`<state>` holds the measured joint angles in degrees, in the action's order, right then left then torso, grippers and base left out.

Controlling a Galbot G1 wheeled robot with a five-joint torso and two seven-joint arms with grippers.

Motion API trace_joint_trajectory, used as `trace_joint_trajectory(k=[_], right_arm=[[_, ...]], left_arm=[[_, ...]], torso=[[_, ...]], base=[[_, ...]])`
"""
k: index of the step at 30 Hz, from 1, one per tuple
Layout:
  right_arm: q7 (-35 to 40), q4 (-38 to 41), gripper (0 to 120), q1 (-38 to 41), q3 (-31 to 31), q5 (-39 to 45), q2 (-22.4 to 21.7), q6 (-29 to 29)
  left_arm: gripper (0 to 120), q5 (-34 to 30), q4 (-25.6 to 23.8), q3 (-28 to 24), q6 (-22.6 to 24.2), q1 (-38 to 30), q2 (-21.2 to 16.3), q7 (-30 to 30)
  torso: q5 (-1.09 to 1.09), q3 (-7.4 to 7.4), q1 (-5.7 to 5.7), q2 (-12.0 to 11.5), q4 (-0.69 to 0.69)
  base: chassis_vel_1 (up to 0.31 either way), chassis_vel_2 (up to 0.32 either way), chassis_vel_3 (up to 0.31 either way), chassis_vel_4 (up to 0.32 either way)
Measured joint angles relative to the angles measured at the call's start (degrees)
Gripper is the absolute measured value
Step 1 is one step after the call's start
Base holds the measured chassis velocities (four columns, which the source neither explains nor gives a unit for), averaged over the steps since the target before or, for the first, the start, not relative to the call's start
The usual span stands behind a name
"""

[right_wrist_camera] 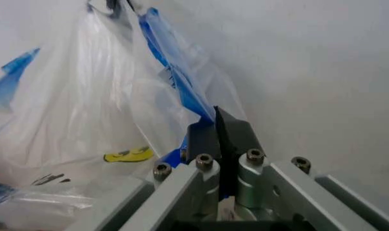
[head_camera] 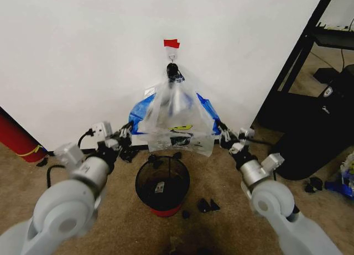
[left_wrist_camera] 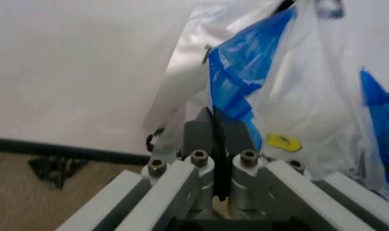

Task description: Pick up the garbage bag from the wall and place it over the trash bin.

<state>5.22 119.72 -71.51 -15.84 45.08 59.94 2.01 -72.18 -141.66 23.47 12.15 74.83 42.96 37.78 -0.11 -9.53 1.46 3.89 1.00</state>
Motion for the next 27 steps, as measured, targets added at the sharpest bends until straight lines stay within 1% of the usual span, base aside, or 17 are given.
trace_joint_trajectory(k=[9, 14, 19, 20, 22, 27], right_arm=[[-0.83, 1.10, 0, -4.24, -0.75, -1.86, 0.36, -0.79], [-1.06, 1.81, 0, -6.22, -1.56, -2.64, 0.40, -1.26], [-1.19, 2.40, 0, -7.36, -2.28, -2.77, 0.42, -1.68], [-1.18, 2.45, 0, -7.36, -2.31, -2.77, 0.42, -1.69], [-0.46, 5.03, 0, -6.37, -3.95, -1.65, -0.27, -1.86], [0.91, 8.64, 0, -4.16, -5.57, 1.96, -1.42, -0.72]], left_arm=[[0, 2.26, -1.06, 0.84, -0.29, 4.56, 0.82, -1.01], [0, 2.65, -1.57, 1.17, -0.08, 5.81, 0.96, -1.08], [0, 4.43, -1.57, 1.24, -0.41, 6.78, 1.02, -1.26], [0, 4.53, -1.58, 1.24, -0.46, 6.77, 1.02, -1.26], [0, 5.63, -1.58, 0.95, -2.22, 3.76, 1.01, -1.29], [0, 5.58, -1.78, 1.15, -2.92, 0.57, 0.63, -1.30]], torso=[[0.00, -0.01, 0.01, 0.00, 0.01], [0.01, -0.01, 0.01, 0.00, 0.01], [0.01, -0.01, 0.00, -0.01, 0.01], [0.01, -0.01, 0.00, -0.01, 0.00], [0.00, -0.01, 0.01, -0.01, 0.01], [0.01, -0.01, 0.01, -0.01, 0.01]], base=[[0.000, 0.000, 0.000, 0.000], [0.000, 0.000, 0.000, 0.000], [0.000, 0.000, 0.000, 0.000], [0.000, 0.000, 0.000, 0.000], [0.000, 0.000, 0.000, 0.000], [0.000, 0.000, 0.000, 0.000]])
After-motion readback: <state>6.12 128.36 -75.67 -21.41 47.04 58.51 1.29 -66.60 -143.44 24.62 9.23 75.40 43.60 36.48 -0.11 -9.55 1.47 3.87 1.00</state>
